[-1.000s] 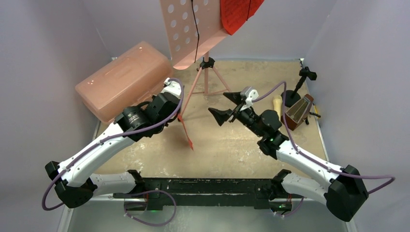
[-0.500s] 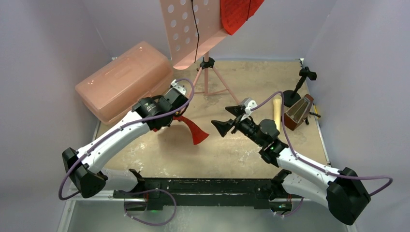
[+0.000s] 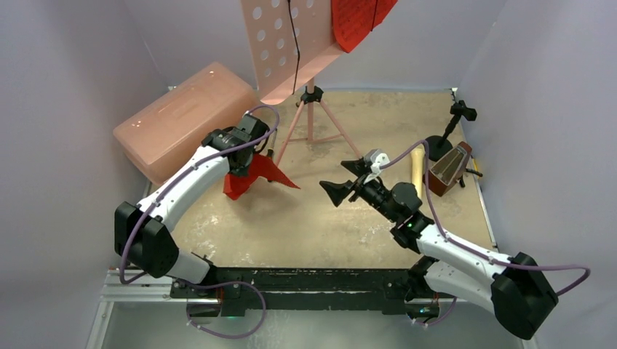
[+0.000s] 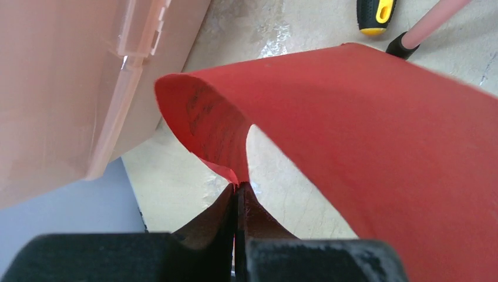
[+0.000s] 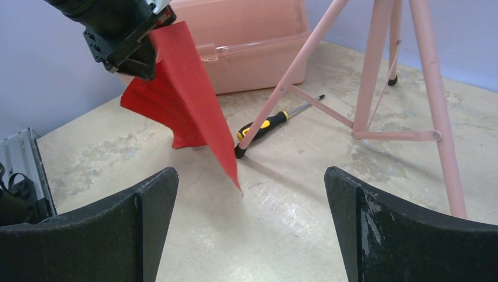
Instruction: Pack up the instrument practice props
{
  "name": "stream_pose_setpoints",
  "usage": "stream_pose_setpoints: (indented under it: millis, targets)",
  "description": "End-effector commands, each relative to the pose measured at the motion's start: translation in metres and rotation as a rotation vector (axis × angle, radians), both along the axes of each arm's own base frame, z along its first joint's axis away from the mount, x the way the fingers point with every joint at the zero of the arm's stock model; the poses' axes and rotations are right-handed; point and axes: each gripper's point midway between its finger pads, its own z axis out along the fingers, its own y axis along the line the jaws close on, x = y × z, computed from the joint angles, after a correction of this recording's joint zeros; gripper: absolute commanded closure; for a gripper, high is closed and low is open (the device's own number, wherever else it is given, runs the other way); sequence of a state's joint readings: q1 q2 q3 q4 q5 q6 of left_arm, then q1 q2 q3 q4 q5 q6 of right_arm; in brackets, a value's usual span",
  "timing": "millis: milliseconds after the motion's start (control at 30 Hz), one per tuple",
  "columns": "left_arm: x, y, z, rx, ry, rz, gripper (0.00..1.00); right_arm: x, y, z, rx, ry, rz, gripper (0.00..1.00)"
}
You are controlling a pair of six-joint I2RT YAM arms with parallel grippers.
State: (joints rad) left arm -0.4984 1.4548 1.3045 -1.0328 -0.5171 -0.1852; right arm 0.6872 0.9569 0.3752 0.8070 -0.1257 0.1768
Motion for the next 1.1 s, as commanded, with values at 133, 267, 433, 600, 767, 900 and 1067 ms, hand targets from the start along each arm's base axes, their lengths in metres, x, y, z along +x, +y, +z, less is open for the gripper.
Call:
stream_pose_setpoints:
  millis: [133, 267, 433, 600, 767, 900, 1067]
  targets:
    - [0.013, -0.007, -0.003, -0.048, -0.017, -0.013, 1.0, 0.001, 0.027, -0.015, 0.054, 0.042, 0.094, 0.03]
    - [0.012, -0.007, 0.003, -0.058, -0.034, -0.016, 1.0, 0.012, 0.043, -0.025, 0.091, 0.08, 0.1, 0.05]
    - [0.011, -0.008, 0.007, -0.071, -0.046, -0.022, 1.0, 0.024, 0.08, -0.039, 0.08, 0.091, 0.167, 0.06]
    - [0.01, -0.007, 0.013, -0.083, -0.062, -0.027, 1.0, 0.048, 0.106, -0.068, 0.083, 0.129, 0.151, 0.09]
    - [0.008, -0.008, 0.015, -0.097, -0.071, -0.031, 1.0, 0.075, 0.113, -0.094, 0.095, 0.156, 0.067, 0.11]
    - [0.006, -0.007, 0.018, -0.101, -0.08, -0.03, 1.0, 0.087, 0.115, -0.109, 0.098, 0.189, 0.024, 0.13]
    - [0.006, -0.008, 0.017, -0.105, -0.078, -0.033, 1.0, 0.093, 0.125, -0.119, 0.08, 0.191, 0.043, 0.15]
